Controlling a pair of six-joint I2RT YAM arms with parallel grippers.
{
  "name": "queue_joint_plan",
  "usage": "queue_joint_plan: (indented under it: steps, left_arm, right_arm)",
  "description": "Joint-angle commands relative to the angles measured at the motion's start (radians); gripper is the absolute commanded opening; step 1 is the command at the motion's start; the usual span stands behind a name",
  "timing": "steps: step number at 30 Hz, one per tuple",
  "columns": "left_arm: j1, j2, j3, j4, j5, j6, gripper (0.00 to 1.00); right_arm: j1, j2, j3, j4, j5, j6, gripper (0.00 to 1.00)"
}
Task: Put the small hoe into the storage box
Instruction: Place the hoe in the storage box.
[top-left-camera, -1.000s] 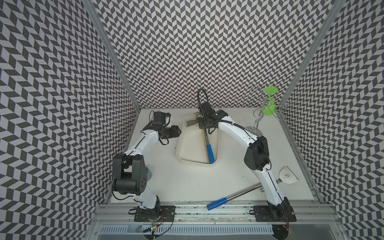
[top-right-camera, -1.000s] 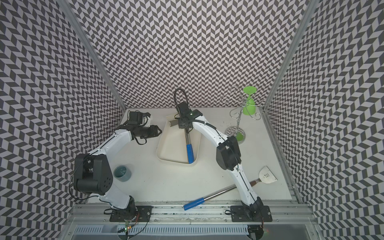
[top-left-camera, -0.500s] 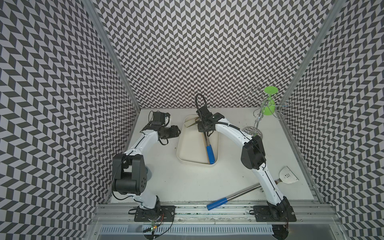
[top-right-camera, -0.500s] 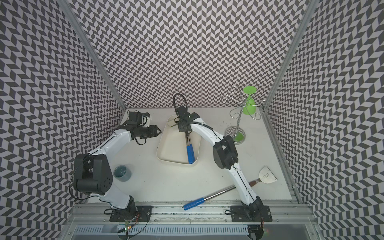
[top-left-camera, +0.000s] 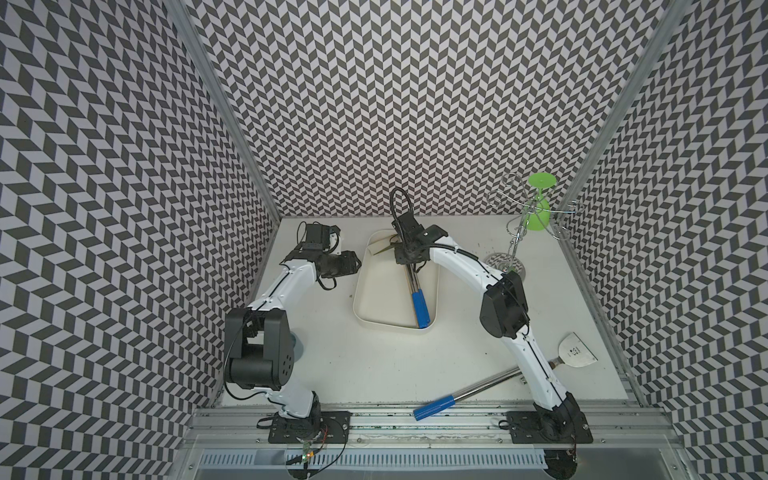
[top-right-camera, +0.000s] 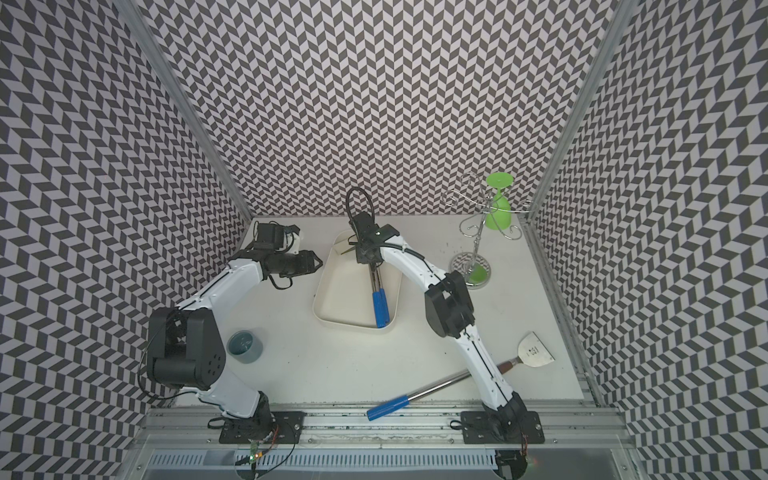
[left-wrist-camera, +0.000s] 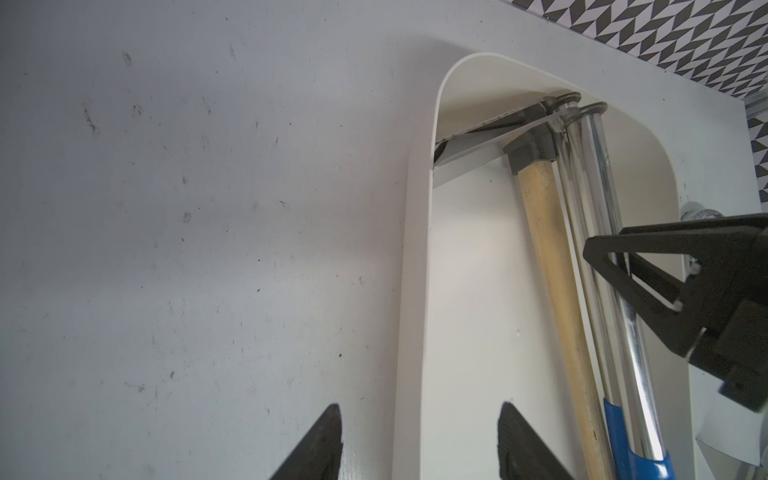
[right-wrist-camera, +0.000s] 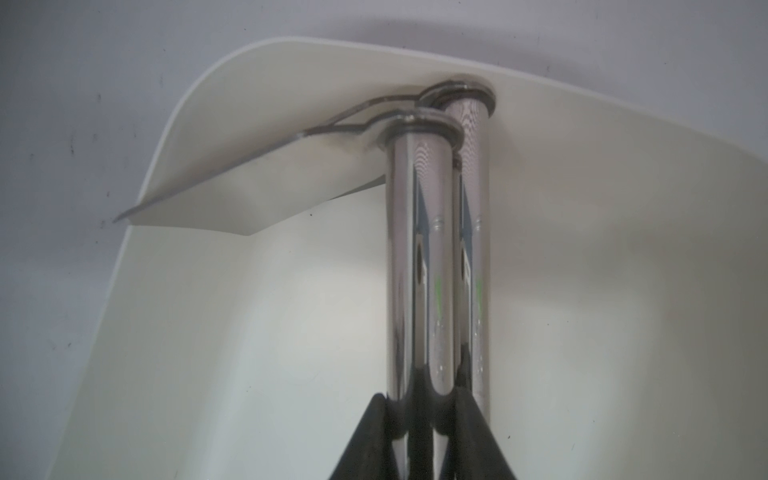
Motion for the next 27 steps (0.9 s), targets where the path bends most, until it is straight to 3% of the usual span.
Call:
queue_joint_plan:
  steps: [1,9,14,27]
  left_arm:
    - [0.006,0.003,-0.009,0.022,0.014,0.001,0.6]
    - [0.006,0.008,-0.004,0.021,0.014,0.001,0.61]
    - [0.006,0.013,-0.002,0.023,0.014,-0.001,0.6]
    - [0.008,0.01,-0.003,0.02,0.013,0.001,0.6]
  right_arm:
    - [-0.008,0.004,0.036,0.041,-0.014,0.009,0.38]
    - [-0.036,-0.05,0.058,0.057,-0.041,0.022,0.52]
    - [-0.058,-0.079,0.05,0.169,-0.032,0.076,0.5]
    - [-0.066,0.036,0.059,0.33,-0.092,0.123,0.47]
